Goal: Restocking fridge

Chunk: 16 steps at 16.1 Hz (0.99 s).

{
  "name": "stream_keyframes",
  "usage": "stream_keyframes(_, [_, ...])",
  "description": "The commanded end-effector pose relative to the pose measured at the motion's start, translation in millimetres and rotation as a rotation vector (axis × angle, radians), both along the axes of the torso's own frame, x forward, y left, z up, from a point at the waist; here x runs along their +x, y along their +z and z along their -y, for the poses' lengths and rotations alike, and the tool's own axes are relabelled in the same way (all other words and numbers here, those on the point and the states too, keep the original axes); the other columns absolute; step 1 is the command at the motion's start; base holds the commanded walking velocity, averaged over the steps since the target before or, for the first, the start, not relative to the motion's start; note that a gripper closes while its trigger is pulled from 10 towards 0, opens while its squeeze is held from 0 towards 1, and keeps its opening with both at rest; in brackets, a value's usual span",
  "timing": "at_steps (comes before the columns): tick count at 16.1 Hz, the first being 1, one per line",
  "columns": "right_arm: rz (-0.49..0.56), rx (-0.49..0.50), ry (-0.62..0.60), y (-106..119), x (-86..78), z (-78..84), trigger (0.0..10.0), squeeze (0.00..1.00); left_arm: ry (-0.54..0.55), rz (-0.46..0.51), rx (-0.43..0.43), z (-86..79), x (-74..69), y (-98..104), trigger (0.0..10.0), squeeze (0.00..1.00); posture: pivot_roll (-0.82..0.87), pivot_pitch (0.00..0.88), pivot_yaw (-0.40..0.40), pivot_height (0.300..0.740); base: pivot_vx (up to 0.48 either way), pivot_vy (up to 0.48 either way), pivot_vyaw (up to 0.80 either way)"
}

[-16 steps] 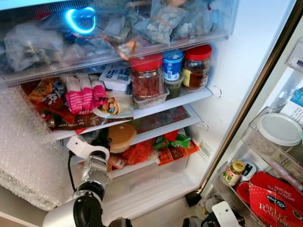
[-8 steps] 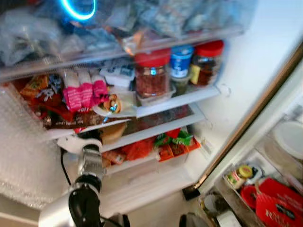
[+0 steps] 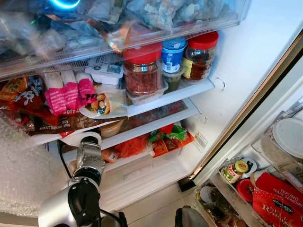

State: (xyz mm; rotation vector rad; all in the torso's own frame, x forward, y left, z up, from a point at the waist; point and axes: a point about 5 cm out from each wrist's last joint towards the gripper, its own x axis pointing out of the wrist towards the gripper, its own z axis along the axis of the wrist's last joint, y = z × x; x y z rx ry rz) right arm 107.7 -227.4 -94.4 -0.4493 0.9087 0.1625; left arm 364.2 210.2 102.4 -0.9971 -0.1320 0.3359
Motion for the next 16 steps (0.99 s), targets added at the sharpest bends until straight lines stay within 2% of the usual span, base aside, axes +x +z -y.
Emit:
stream_keyframes(1, [-0.133, 0.001, 0.04, -11.3, -33.2, -6.2, 10.0, 0.0, -0.007, -0.04, -0.025, 2.6, -7.1, -14.3, 10.0, 0.0, -0.3, 0.189, -0.021, 0.648, 0.0, 0.0, 0.0])
stream_keyframes(3, [-0.128, 0.003, 0.042, -11.3, -31.2, -7.9, 10.0, 0.0, -0.033, -0.042, -0.029, 6.6, -11.7, -22.3, 10.0, 0.0, -0.29, 0.186, -0.016, 0.648, 0.0, 0.0, 0.0])
stream_keyframes(6, [-0.123, 0.005, 0.039, -11.5, -29.3, -10.5, 10.0, 0.0, -0.02, -0.038, -0.103, 5.7, -17.3, -31.4, 10.0, 0.0, -0.28, 0.186, -0.01, 0.648, 0.0, 0.0, 0.0])
stream_keyframes(8, [-0.12, 0.008, 0.036, -11.6, -28.6, -11.6, 10.0, 0.0, 0.009, -0.036, -0.146, 2.6, -17.6, -31.6, 10.0, 0.0, -0.29, 0.185, -0.006, 0.648, 0.0, 0.0, 0.0])
stream_keyframes(12, [-0.116, 0.01, 0.031, -11.6, -27.9, -12.6, 10.0, 0.0, 0.002, -0.011, -0.153, 2.9, -14.5, -26.7, 10.0, 0.0, -0.29, 0.185, -0.005, 0.648, 0.0, 0.0, 0.0])
stream_keyframes(13, [-0.115, 0.009, 0.031, -11.6, -27.4, -12.5, 10.0, 0.0, -0.004, 0.003, -0.136, 2.5, -12.3, -22.6, 10.0, 1.0, -0.29, 0.183, -0.006, 0.648, 0.0, 0.0, 0.0])
stream_keyframes(16, [-0.112, 0.006, 0.031, -11.3, -26.5, -12.2, 10.0, 0.0, -0.014, 0.02, -0.119, 2.2, -10.0, -18.2, 10.0, 1.0, -0.29, 0.181, -0.005, 0.648, 0.0, 0.0, 0.0])
